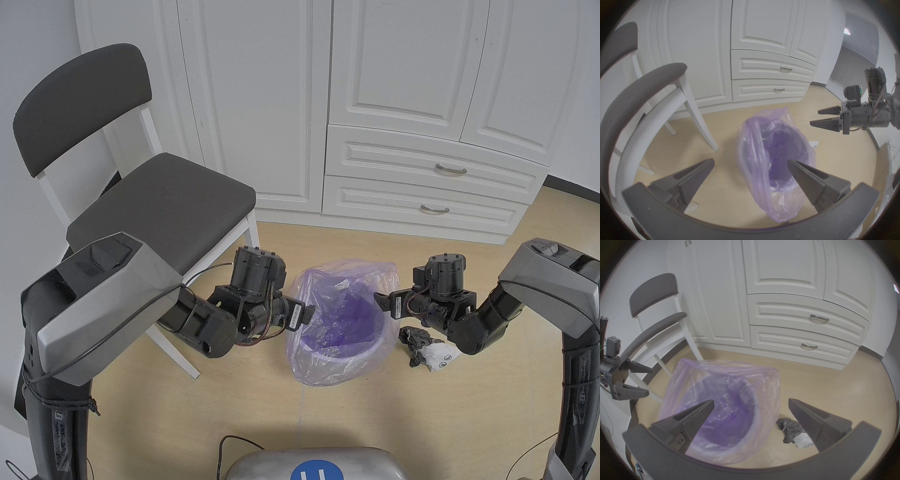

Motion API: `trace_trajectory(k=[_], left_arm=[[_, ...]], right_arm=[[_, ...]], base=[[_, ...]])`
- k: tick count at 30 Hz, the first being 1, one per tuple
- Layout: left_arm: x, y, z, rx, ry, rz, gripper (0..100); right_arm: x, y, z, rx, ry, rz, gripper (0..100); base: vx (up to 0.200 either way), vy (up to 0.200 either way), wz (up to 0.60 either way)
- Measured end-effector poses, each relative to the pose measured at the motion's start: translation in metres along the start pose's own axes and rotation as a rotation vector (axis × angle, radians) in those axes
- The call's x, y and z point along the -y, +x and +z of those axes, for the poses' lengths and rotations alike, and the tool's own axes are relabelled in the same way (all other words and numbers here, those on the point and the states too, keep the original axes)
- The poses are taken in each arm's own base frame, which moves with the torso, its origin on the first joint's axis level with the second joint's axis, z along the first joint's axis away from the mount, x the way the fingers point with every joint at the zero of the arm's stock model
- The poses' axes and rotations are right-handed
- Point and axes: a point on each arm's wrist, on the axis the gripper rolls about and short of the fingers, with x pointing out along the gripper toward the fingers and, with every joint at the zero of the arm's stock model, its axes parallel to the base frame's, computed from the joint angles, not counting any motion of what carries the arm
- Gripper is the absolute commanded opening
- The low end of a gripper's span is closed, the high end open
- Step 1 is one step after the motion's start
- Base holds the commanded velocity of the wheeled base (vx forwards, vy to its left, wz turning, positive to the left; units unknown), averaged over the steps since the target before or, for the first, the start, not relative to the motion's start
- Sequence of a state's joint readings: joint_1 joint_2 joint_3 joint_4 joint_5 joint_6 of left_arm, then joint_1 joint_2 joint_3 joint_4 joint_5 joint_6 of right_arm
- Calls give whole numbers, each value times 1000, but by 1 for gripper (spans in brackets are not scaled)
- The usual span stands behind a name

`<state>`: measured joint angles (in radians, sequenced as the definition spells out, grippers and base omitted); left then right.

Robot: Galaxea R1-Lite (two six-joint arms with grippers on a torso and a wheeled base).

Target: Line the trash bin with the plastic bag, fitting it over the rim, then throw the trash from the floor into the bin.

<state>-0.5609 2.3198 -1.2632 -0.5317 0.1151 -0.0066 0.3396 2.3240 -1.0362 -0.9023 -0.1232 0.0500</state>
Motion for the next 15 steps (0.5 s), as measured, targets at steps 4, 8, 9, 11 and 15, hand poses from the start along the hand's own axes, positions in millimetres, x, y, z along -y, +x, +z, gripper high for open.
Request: trace_trajectory(k=[4, 8, 9, 11, 15], left_arm=[[2, 12, 9, 3, 0, 54, 100], [4, 26, 9, 0, -1, 81, 100], [5, 30, 8, -1, 0, 83, 100], [6, 36, 6, 1, -1, 86, 100], [6, 48, 5, 4, -2, 98, 100]], right_arm=[[13, 21, -3, -41, 24, -10, 100], [22, 38, -7, -94, 38, 0, 100], [25, 42, -7, -98, 42, 1, 100], [28, 51, -6, -85, 51, 3, 100], [32, 70, -2, -48, 69, 1, 100]], base=[[0, 0, 0], [0, 0, 0], [0, 0, 0], [0, 0, 0], [0, 0, 0]])
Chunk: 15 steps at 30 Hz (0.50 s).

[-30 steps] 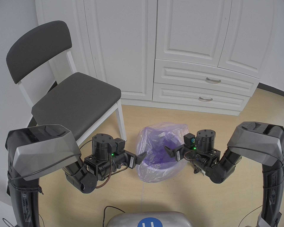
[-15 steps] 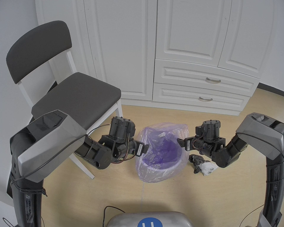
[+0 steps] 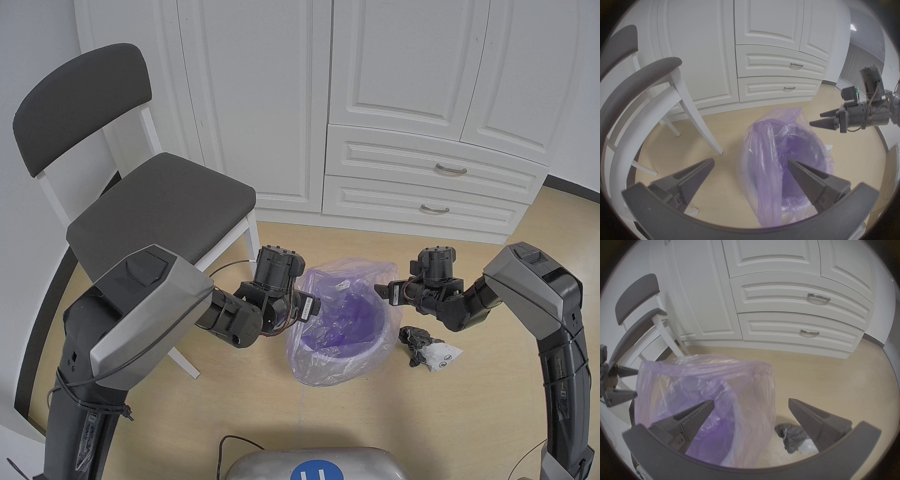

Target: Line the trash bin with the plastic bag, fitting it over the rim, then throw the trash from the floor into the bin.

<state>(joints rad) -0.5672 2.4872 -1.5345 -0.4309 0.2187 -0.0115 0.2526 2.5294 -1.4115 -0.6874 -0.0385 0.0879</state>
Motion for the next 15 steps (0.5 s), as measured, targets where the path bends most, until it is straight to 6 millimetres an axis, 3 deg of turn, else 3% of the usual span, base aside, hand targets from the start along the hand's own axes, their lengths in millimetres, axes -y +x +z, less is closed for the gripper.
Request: trace_trajectory(k=[11, 15], left_arm=[[-16, 29, 4, 32, -63, 78, 100], [-29, 37, 6, 50, -106, 109, 100]], right_arm=[[-14, 52, 18, 101, 136, 35, 100], [-22, 70, 10, 127, 257, 57, 100]], base=[[0, 0, 0], [0, 0, 0]])
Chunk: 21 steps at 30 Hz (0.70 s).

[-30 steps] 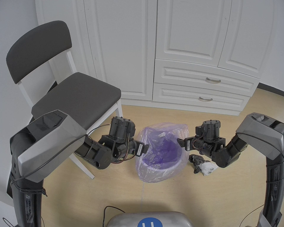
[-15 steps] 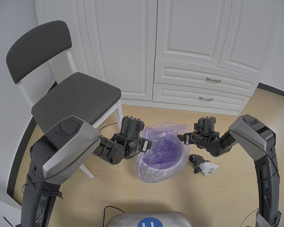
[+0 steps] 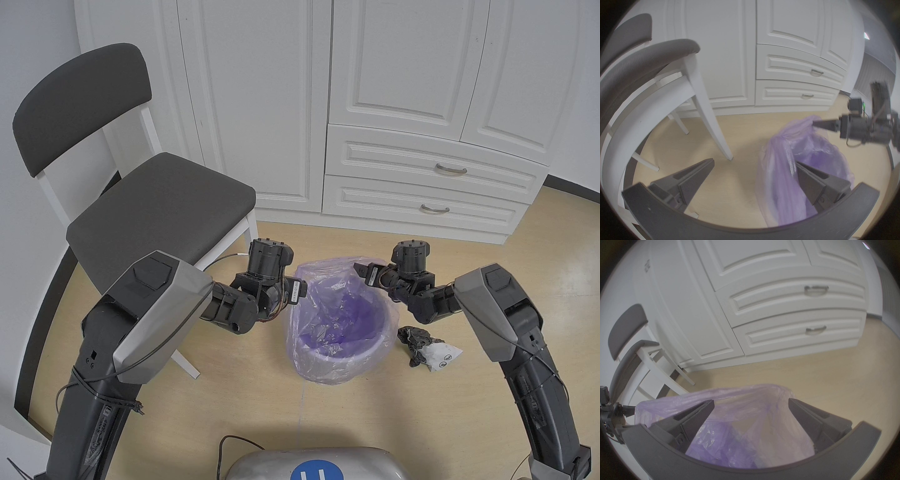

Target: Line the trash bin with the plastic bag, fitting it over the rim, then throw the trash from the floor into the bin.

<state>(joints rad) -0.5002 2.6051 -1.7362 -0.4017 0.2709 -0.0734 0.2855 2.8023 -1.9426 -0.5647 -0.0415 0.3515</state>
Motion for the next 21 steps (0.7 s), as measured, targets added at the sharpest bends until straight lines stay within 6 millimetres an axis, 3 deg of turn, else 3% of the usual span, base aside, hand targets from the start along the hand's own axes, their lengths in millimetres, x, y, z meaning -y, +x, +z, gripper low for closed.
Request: trace_trajectory(k=[10, 21], left_arm=[[-25, 20, -6, 44, -93, 108, 100], [-36, 39, -37, 13, -100, 142, 100]], right_arm=[[-10, 13, -22, 127, 142, 98, 100], [-13, 14, -26, 158, 164, 123, 100]], base=[[0, 0, 0], [0, 0, 0]])
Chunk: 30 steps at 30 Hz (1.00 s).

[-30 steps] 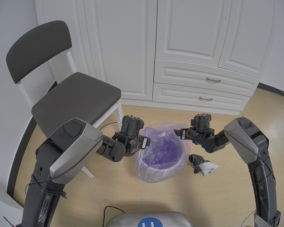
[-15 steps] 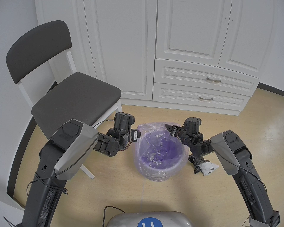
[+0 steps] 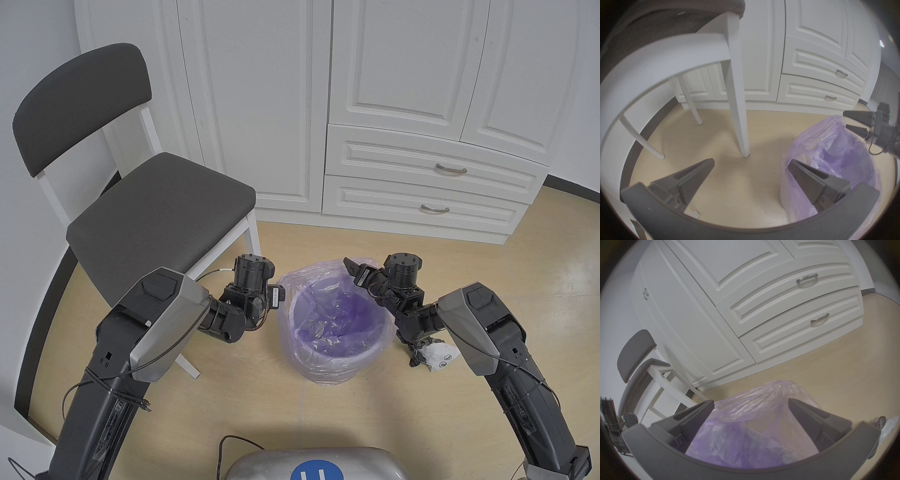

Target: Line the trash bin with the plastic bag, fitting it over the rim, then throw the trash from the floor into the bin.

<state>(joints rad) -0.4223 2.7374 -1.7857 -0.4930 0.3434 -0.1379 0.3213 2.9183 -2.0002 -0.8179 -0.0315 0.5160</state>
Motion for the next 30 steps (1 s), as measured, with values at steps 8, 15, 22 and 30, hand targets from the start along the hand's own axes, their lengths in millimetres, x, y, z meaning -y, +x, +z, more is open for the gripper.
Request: trace_trajectory(k=[8, 15, 22, 30], left_arm=[[-5, 16, -17, -8, -3, 14, 100], [-9, 30, -38, -48, 9, 29, 100], [-7, 34, -51, -93, 26, 32, 100], [-3, 30, -50, -97, 22, 23, 100]], right_arm=[[-2, -1, 21, 66, 16, 17, 100], [1, -3, 49, 113, 13, 7, 100], [6, -12, 72, 109, -78, -31, 100], [18, -41, 69, -40, -265, -107, 100]], base=[[0, 0, 0], [0, 0, 0], [0, 0, 0], [0, 0, 0]])
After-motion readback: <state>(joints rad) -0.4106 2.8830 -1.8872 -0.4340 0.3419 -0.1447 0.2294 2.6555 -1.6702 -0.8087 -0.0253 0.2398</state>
